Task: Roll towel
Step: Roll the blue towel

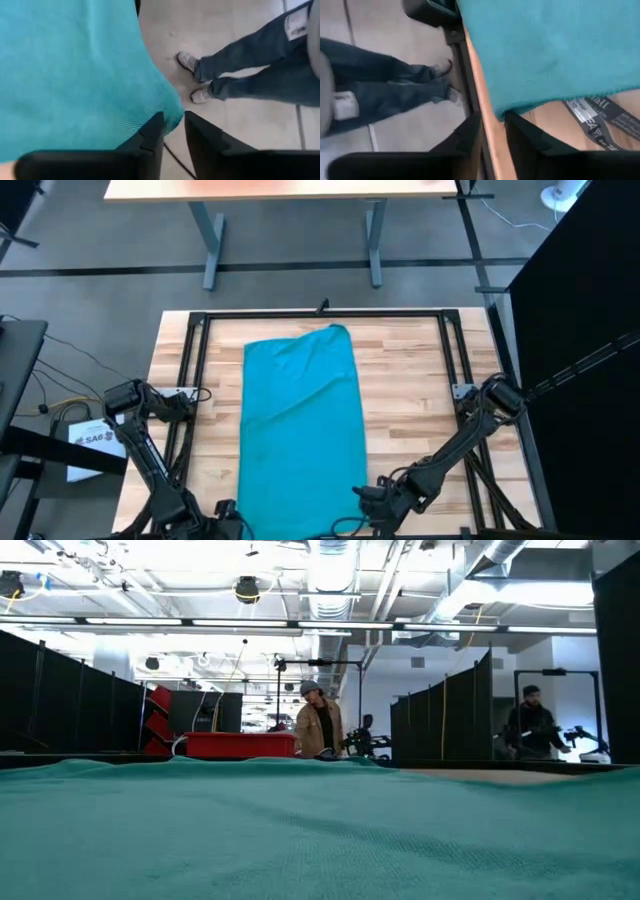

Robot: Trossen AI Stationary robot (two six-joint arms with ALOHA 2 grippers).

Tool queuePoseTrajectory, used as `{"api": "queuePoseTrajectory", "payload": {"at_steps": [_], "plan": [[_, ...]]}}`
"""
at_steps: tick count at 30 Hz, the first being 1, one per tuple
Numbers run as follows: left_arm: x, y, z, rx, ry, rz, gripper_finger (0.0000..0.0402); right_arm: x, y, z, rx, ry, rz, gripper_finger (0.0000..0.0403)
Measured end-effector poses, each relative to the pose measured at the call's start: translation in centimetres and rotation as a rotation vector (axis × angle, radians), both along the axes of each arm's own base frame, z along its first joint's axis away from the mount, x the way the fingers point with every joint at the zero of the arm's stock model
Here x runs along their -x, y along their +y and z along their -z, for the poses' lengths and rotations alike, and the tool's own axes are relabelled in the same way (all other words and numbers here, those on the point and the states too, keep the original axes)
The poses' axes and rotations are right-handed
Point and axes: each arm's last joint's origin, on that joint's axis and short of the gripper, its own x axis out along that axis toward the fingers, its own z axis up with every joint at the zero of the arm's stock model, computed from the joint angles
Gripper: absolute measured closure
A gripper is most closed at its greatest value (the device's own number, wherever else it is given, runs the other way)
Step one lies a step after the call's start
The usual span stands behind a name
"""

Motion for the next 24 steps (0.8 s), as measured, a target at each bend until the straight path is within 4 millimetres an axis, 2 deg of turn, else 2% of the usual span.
{"api": "queuePoseTrajectory", "payload": {"at_steps": [4, 7, 10, 13, 16, 20, 24], "plan": [[0.0, -0.2, -0.6, 0.035, -0.007, 0.012, 0.0292, -0.3, 0.3, -3.2, -0.025, -0.119, -0.028, 0.0286], [0.2, 0.1, -1.3, 0.001, -0.023, 0.033, 0.0284, -0.8, 0.3, -4.8, 0.060, -0.237, -0.051, 0.0281], [0.1, 2.1, -1.9, -0.146, -0.013, -0.012, 0.0284, -2.3, -1.7, -5.3, 0.182, -0.259, 0.000, 0.0281], [-0.9, 5.3, -2.8, -0.314, -0.026, -0.133, 0.0288, -3.9, -4.9, -4.8, 0.269, -0.199, 0.053, 0.0281], [-3.1, 9.2, -3.7, -0.429, 0.006, -0.255, 0.0291, -5.5, -8.9, -4.4, 0.374, -0.134, 0.063, 0.0280], [-6.3, 14.8, -4.3, -0.537, 0.085, -0.315, 0.0292, -7.1, -15.4, -3.8, 0.513, -0.030, 0.041, 0.0280], [-8.6, 21.1, -4.6, -0.561, 0.129, -0.441, 0.0292, -8.0, -21.9, -3.9, 0.552, 0.025, 0.001, 0.0280]]}}
